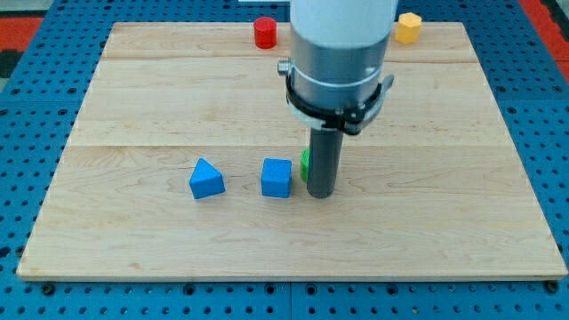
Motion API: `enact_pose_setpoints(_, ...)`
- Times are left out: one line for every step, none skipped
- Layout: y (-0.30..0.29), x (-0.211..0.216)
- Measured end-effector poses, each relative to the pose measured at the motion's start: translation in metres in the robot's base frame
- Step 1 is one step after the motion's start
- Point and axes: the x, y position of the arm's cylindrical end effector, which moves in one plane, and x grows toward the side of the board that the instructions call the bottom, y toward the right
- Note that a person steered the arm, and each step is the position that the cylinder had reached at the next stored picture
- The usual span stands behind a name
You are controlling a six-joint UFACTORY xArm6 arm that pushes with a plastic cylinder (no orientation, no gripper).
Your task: Tap the blue triangle
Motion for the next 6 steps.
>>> enact_pose_setpoints(0.005, -0.023)
enact_pose_setpoints(0.015, 0.011)
enact_pose_setpoints(-0.027, 0.037)
enact_pose_setpoints(-0.063, 0.037)
enact_pose_setpoints(-0.075, 0.036)
enact_pose_setpoints(-0.131, 0.037)
